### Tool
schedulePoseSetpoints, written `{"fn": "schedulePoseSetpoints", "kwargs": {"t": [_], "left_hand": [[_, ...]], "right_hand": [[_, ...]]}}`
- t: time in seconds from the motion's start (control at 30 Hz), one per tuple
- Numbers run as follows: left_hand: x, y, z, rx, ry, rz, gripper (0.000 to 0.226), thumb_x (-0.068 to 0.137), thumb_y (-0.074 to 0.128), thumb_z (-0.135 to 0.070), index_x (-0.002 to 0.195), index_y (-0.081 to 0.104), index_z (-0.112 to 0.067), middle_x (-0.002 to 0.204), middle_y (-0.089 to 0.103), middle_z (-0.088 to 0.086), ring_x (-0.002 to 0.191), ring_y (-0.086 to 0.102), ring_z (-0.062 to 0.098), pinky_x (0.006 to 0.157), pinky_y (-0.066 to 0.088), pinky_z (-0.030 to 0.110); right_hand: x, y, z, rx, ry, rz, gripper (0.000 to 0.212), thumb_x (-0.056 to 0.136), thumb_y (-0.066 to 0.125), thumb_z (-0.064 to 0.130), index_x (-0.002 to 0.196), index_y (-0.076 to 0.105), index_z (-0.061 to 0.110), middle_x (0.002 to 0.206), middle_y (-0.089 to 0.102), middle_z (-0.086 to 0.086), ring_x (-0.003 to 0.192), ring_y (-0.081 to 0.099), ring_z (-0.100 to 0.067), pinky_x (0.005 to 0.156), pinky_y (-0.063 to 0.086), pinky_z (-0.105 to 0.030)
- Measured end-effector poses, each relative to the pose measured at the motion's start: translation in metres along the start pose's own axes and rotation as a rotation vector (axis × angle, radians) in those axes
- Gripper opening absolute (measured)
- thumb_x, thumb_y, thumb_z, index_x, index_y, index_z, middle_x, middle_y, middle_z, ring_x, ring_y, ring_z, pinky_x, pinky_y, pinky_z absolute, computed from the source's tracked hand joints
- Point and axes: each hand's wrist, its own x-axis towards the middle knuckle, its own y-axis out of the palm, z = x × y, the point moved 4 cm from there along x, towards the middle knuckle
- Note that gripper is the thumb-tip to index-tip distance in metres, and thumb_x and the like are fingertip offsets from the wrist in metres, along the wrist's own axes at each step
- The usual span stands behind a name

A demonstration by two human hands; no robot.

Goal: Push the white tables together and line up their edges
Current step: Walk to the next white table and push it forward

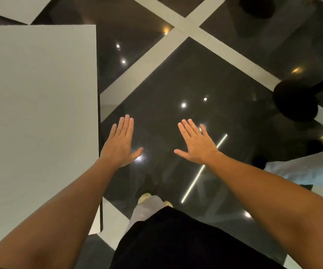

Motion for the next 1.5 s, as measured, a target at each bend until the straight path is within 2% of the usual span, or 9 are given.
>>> {"fn": "schedulePoseSetpoints", "kwargs": {"t": [0.13, 0.27, 0.57, 0.73, 0.87, 1.1, 1.23, 1.43, 1.5], "left_hand": [[0.056, -0.017, 0.01, 0.041, -0.056, -0.03, 0.095, 0.077, 0.013, -0.077, 0.149, -0.01, -0.019, 0.158, -0.008, 0.011, 0.144, -0.009, 0.029, 0.116, -0.004, 0.046], [0.134, -0.032, 0.027, 0.076, -0.073, -0.041, 0.088, 0.076, 0.005, -0.077, 0.148, -0.009, -0.028, 0.158, -0.003, 0.013, 0.145, -0.004, 0.031, 0.113, -0.005, 0.047], [0.336, -0.093, 0.076, 0.066, -0.083, -0.035, 0.087, 0.082, 0.018, -0.074, 0.15, -0.005, -0.025, 0.158, -0.004, 0.013, 0.145, -0.005, 0.029, 0.111, -0.01, 0.043], [0.442, -0.119, 0.108, 0.103, -0.1, -0.031, 0.088, 0.082, 0.015, -0.075, 0.146, -0.016, -0.022, 0.158, -0.01, 0.009, 0.143, -0.015, 0.027, 0.111, -0.012, 0.042], [0.541, -0.145, 0.137, 0.121, -0.112, -0.06, 0.083, 0.08, 0.011, -0.076, 0.144, -0.016, -0.03, 0.159, -0.007, 0.006, 0.143, -0.013, 0.029, 0.112, -0.01, 0.044], [0.695, -0.197, 0.181, 0.099, -0.224, -0.083, 0.086, 0.08, 0.009, -0.078, 0.148, -0.011, -0.03, 0.158, -0.009, 0.005, 0.143, -0.016, 0.029, 0.112, -0.01, 0.045], [0.817, -0.231, 0.238, 0.059, -0.301, -0.084, 0.087, 0.078, 0.008, -0.078, 0.148, -0.009, -0.03, 0.159, -0.006, 0.006, 0.143, -0.013, 0.029, 0.112, -0.01, 0.045], [0.869, -0.24, 0.278, 0.077, -0.266, -0.139, 0.083, 0.079, 0.011, -0.077, 0.143, -0.018, -0.032, 0.158, -0.006, 0.008, 0.14, -0.019, 0.024, 0.112, -0.01, 0.045], [0.92, -0.245, 0.313, 0.049, -0.283, -0.135, 0.082, 0.08, 0.013, -0.076, 0.142, -0.019, -0.033, 0.158, -0.008, 0.008, 0.138, -0.024, 0.022, 0.112, -0.012, 0.044]], "right_hand": [[0.057, -0.014, -0.034, -0.013, -0.03, 0.019, 0.092, 0.086, 0.037, 0.067, 0.151, -0.004, 0.017, 0.161, 0.001, -0.009, 0.147, -0.003, -0.025, 0.115, 0.006, -0.051], [0.129, -0.036, -0.075, -0.017, -0.014, 0.008, 0.088, 0.087, 0.036, 0.067, 0.151, -0.003, 0.022, 0.161, 0.0, -0.01, 0.147, -0.002, -0.027, 0.115, 0.005, -0.051], [0.305, -0.119, -0.157, 0.05, 0.04, -0.003, 0.083, 0.09, 0.033, 0.066, 0.151, -0.004, 0.025, 0.161, -0.005, -0.009, 0.146, -0.007, -0.027, 0.116, 0.004, -0.049], [0.41, -0.177, -0.208, 0.075, 0.036, -0.044, 0.084, 0.089, 0.038, 0.065, 0.152, -0.003, 0.025, 0.161, -0.003, -0.008, 0.146, -0.006, -0.027, 0.117, 0.006, -0.051], [0.517, -0.215, -0.258, 0.004, -0.034, -0.055, 0.086, 0.088, 0.042, 0.063, 0.152, -0.003, 0.027, 0.161, -0.002, -0.008, 0.146, -0.006, -0.029, 0.116, 0.007, -0.052], [0.705, -0.284, -0.321, -0.056, -0.182, -0.069, 0.087, 0.088, 0.043, 0.062, 0.151, -0.007, 0.029, 0.161, -0.005, -0.009, 0.146, -0.008, -0.031, 0.115, 0.002, -0.051], [0.839, -0.338, -0.344, -0.023, -0.214, -0.053, 0.086, 0.087, 0.048, 0.061, 0.151, 0.0, 0.028, 0.161, 0.001, -0.01, 0.146, -0.003, -0.031, 0.115, 0.005, -0.052], [0.899, -0.354, -0.34, -0.037, -0.273, -0.123, 0.087, 0.085, 0.05, 0.063, 0.151, 0.006, 0.028, 0.16, 0.008, -0.01, 0.146, 0.003, -0.032, 0.115, 0.009, -0.053], [0.958, -0.364, -0.346, -0.038, -0.252, -0.115, 0.087, 0.085, 0.049, 0.064, 0.151, 0.005, 0.029, 0.16, 0.006, -0.009, 0.146, 0.001, -0.032, 0.114, 0.006, -0.052]]}}
